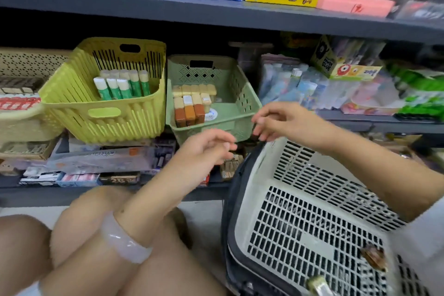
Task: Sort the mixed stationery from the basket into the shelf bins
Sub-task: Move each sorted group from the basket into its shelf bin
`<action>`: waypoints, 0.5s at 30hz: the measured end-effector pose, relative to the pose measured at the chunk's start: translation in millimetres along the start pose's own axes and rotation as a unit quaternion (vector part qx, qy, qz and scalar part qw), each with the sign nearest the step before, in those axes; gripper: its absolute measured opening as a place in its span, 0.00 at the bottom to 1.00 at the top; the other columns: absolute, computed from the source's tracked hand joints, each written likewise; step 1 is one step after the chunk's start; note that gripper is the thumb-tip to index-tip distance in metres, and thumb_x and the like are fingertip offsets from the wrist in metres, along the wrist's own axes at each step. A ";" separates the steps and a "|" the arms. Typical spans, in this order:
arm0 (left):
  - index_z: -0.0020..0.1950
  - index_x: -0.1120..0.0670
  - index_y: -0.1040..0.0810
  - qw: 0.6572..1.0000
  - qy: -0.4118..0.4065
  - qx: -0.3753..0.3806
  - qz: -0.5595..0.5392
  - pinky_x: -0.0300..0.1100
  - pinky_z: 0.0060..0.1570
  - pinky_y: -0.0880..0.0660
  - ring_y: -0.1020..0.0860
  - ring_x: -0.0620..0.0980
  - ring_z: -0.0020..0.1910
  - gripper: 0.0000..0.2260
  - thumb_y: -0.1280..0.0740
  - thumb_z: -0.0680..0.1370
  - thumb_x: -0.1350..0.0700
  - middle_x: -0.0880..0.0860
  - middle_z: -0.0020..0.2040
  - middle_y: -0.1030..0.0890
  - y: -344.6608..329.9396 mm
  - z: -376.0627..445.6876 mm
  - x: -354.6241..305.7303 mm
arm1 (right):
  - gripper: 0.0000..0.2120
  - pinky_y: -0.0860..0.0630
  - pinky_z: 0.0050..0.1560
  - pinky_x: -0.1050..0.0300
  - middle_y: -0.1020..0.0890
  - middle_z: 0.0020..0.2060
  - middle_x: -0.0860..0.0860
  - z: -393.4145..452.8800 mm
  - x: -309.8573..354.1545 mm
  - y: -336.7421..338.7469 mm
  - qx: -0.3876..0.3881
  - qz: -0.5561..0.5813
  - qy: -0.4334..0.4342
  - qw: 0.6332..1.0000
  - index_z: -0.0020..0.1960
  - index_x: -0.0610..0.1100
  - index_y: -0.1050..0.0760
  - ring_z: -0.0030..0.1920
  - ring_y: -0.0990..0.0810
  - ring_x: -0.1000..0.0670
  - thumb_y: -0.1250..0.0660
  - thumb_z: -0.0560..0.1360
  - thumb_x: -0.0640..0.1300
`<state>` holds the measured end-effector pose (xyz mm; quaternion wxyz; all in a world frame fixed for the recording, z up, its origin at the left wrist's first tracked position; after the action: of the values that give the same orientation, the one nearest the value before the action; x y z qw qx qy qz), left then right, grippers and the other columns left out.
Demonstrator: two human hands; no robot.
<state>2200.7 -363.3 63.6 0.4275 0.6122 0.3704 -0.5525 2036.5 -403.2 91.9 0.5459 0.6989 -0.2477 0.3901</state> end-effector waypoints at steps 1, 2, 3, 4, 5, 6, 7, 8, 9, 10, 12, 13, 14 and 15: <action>0.46 0.46 0.23 1.000 0.000 0.018 0.024 0.38 0.53 0.24 0.20 0.45 0.49 0.09 0.39 0.78 0.59 0.48 0.48 0.18 -17.1 0.6 2.4 | 0.05 0.22 0.43 0.60 0.17 0.41 0.46 -17.8 -20.2 -4.1 0.018 -0.013 -0.021 1.000 0.51 0.39 0.25 0.38 0.19 0.53 0.39 0.78 0.38; 0.45 0.46 0.23 0.998 -0.009 0.035 0.057 0.38 0.54 0.26 0.20 0.45 0.50 0.08 0.38 0.78 0.59 0.48 0.48 0.18 -34.2 1.8 4.7 | 0.06 0.23 0.41 0.62 0.18 0.41 0.45 -34.5 -42.1 -8.9 0.038 -0.032 -0.043 0.998 0.51 0.39 0.25 0.38 0.20 0.52 0.39 0.78 0.36; 0.46 0.47 0.24 0.994 -0.022 0.052 0.092 0.34 0.53 0.27 0.21 0.44 0.50 0.07 0.38 0.78 0.59 0.46 0.47 0.19 -51.4 2.7 7.0 | 0.07 0.24 0.40 0.63 0.19 0.41 0.45 -50.7 -64.9 -13.7 0.060 -0.063 -0.061 0.994 0.53 0.38 0.25 0.38 0.21 0.51 0.39 0.77 0.35; 0.47 0.48 0.24 0.989 -0.035 0.072 0.123 0.30 0.51 0.29 0.22 0.42 0.49 0.07 0.38 0.78 0.59 0.44 0.47 0.20 -69.1 3.2 9.9 | 0.08 0.25 0.41 0.63 0.20 0.42 0.47 -66.3 -88.2 -17.7 0.088 -0.109 -0.074 0.987 0.54 0.38 0.25 0.40 0.22 0.51 0.39 0.77 0.36; 0.48 0.48 0.25 0.984 -0.043 0.094 0.147 0.27 0.49 0.30 0.23 0.41 0.48 0.06 0.38 0.78 0.59 0.42 0.46 0.22 -86.4 3.1 13.4 | 0.09 0.27 0.44 0.63 0.21 0.43 0.49 -82.3 -110.8 -20.8 0.118 -0.165 -0.084 0.976 0.56 0.39 0.25 0.43 0.22 0.51 0.39 0.77 0.38; 0.50 0.48 0.25 0.977 -0.047 0.119 0.169 0.25 0.48 0.32 0.25 0.39 0.47 0.06 0.39 0.78 0.58 0.40 0.46 0.23 -103.8 2.3 17.9 | 0.10 0.29 0.46 0.63 0.21 0.46 0.50 -98.9 -133.0 -22.7 0.146 -0.217 -0.095 0.960 0.57 0.40 0.24 0.45 0.23 0.52 0.38 0.78 0.41; 0.52 0.48 0.25 0.968 -0.051 0.146 0.199 0.24 0.47 0.32 0.26 0.37 0.47 0.06 0.39 0.79 0.57 0.38 0.45 0.25 -119.8 0.6 23.2 | 0.11 0.30 0.47 0.63 0.20 0.48 0.50 -115.7 -154.4 -23.5 0.170 -0.252 -0.113 0.946 0.58 0.42 0.25 0.47 0.23 0.53 0.39 0.78 0.43; 0.54 0.48 0.25 0.955 -0.056 0.173 0.235 0.24 0.45 0.32 0.27 0.35 0.46 0.07 0.39 0.79 0.55 0.37 0.46 0.26 -135.0 -1.7 28.8 | 0.12 0.31 0.46 0.65 0.20 0.51 0.49 -132.3 -174.7 -24.0 0.190 -0.267 -0.132 0.936 0.59 0.43 0.25 0.48 0.24 0.54 0.39 0.78 0.45; 0.57 0.48 0.25 0.940 -0.055 0.200 0.270 0.24 0.44 0.32 0.27 0.35 0.47 0.08 0.40 0.79 0.54 0.37 0.47 0.25 -147.7 -4.4 36.0 | 0.12 0.33 0.44 0.66 0.20 0.52 0.49 -148.4 -192.6 -24.0 0.206 -0.275 -0.150 0.927 0.59 0.44 0.26 0.47 0.25 0.55 0.39 0.78 0.46; 0.59 0.48 0.25 0.927 -0.049 0.225 0.297 0.25 0.45 0.33 0.27 0.36 0.48 0.10 0.40 0.80 0.53 0.39 0.50 0.24 -157.6 -7.4 44.1 | 0.13 0.34 0.43 0.66 0.21 0.53 0.48 -162.8 -209.5 -24.6 0.222 -0.282 -0.169 0.918 0.60 0.44 0.26 0.47 0.27 0.55 0.40 0.78 0.46; 0.61 0.49 0.26 0.904 -0.019 0.265 0.334 0.33 0.50 0.29 0.26 0.41 0.53 0.11 0.41 0.80 0.52 0.44 0.56 0.23 -167.9 -13.1 62.0 | 0.14 0.34 0.45 0.65 0.22 0.55 0.48 -189.4 -237.2 -28.0 0.255 -0.288 -0.204 0.900 0.62 0.45 0.28 0.47 0.28 0.56 0.40 0.78 0.48; 0.62 0.49 0.26 0.895 0.006 0.280 0.348 0.39 0.53 0.27 0.25 0.45 0.54 0.12 0.41 0.80 0.51 0.46 0.58 0.23 -168.2 -15.7 70.7 | 0.15 0.33 0.47 0.65 0.23 0.55 0.49 -199.8 -247.2 -31.7 0.268 -0.277 -0.217 0.897 0.62 0.46 0.29 0.47 0.28 0.57 0.39 0.78 0.49; 0.62 0.49 0.27 0.883 0.033 0.296 0.363 0.45 0.55 0.26 0.24 0.49 0.55 0.12 0.41 0.80 0.51 0.48 0.58 0.23 -168.1 -18.6 79.5 | 0.15 0.30 0.47 0.66 0.23 0.54 0.50 -209.5 -254.8 -38.1 0.278 -0.254 -0.225 0.899 0.62 0.46 0.29 0.47 0.26 0.57 0.39 0.78 0.50; 0.62 0.48 0.27 0.868 0.055 0.313 0.381 0.50 0.55 0.25 0.23 0.52 0.54 0.12 0.42 0.80 0.50 0.48 0.58 0.23 -167.2 -21.3 87.0 | 0.16 0.28 0.48 0.66 0.23 0.54 0.51 -216.6 -260.1 -46.7 0.287 -0.225 -0.229 0.903 0.62 0.46 0.29 0.47 0.25 0.57 0.39 0.77 0.51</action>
<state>2063.6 -284.9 -41.4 0.3693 0.8371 -0.0610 -0.3989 1864.0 -203.6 -125.3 0.3236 0.9324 -0.0794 0.1401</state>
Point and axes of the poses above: each hand's wrist, its own z-axis towards the middle knuckle, its own y-axis out of the back of the hand, x = y × z, the point moved 7 cm from there along z, towards the middle knuckle
